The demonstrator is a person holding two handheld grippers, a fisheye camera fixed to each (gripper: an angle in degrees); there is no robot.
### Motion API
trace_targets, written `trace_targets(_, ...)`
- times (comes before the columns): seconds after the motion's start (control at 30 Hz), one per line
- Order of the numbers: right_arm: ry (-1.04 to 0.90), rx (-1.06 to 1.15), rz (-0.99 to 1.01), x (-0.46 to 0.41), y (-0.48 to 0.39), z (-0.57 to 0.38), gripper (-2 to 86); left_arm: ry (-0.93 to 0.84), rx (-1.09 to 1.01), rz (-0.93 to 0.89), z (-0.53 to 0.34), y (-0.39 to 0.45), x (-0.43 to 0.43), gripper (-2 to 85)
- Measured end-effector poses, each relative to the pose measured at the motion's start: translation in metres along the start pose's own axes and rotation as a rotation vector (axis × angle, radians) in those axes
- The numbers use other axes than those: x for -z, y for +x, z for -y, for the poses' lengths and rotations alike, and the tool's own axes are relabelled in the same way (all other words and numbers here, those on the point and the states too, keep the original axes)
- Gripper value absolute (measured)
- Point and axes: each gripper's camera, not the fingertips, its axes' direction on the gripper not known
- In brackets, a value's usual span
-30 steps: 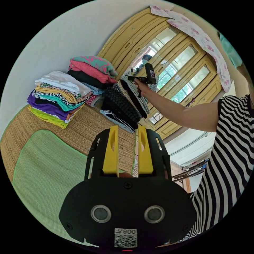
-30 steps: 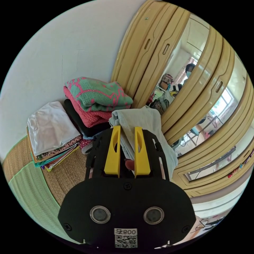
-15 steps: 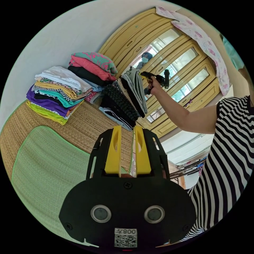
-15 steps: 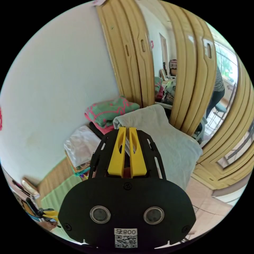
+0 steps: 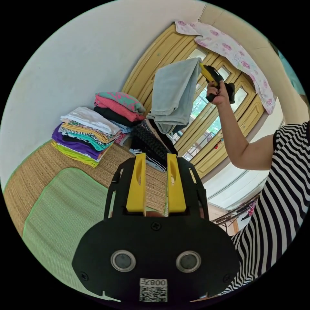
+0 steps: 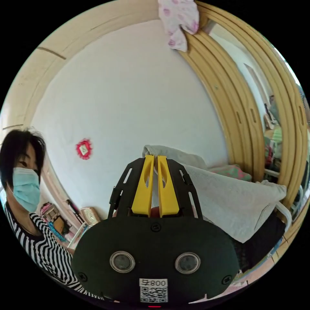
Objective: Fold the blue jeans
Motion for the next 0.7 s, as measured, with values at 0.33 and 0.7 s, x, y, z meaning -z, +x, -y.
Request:
trace_targets(0.33,-0.068,0.051,0.363,-0.089,-0.183,-0.03,3.4,0.168,0.185,0.234,-0.124,0.004,0.212,12.0)
trace_targets(0.7,-0.203,-0.048,0.739,-0.187,-0.351,-0.115,1.8,0.306,0.304,0.602,-0.263,0.036,0.442,12.7)
